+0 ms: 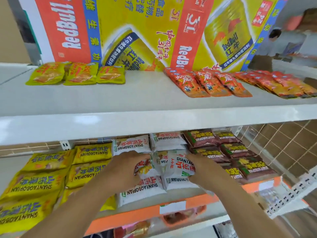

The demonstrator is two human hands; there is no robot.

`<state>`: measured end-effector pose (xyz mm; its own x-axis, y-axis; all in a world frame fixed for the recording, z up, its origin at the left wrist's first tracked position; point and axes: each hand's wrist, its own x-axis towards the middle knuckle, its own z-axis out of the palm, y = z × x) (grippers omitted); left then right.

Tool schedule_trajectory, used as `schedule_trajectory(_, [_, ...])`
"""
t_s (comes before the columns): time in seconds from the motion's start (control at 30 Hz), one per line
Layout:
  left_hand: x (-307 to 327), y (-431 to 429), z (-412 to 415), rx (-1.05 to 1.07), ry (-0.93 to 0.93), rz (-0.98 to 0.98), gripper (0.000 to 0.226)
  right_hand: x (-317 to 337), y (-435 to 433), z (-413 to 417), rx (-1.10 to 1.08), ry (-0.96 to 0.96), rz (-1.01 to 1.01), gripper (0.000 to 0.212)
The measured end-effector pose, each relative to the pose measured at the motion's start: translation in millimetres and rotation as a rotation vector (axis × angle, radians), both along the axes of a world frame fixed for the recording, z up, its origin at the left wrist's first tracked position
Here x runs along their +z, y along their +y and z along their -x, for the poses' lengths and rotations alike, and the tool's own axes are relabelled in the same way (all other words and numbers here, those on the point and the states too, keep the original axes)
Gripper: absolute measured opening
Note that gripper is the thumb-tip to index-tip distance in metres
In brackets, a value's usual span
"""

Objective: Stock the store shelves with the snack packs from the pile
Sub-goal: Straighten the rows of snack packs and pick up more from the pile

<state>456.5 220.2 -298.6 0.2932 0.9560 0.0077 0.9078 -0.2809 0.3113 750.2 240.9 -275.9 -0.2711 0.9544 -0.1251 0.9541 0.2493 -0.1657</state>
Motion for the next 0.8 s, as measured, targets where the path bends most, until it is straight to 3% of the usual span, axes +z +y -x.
schedule_trajectory(0.23, [-21.0,42.0,-2.7,0.095,0.186,-0.154,0.070,-25.1,68.6,6.6,0.202,0.045,-0.025,0.073])
schedule_trajectory(0.4, [-39.8,45.6,-18.4,0.269,0.377,-0.152,0.076,-32.6,95.6,22.8,0.260,0.071,-0.126,0.072])
schedule_trajectory(0.63, [-86.5,25.6,-58.9,0.485,0.230,-0.203,0.058,-58.1,115.6,16.4,0.244,0.100,-0.118,0.071])
schedule_trajectory(0.8, [-94.6,24.4,-79.6,0.534,0.258,-0.167,0.066,-67.3,116.9,10.8,0.302,0.082,-0.183,0.065])
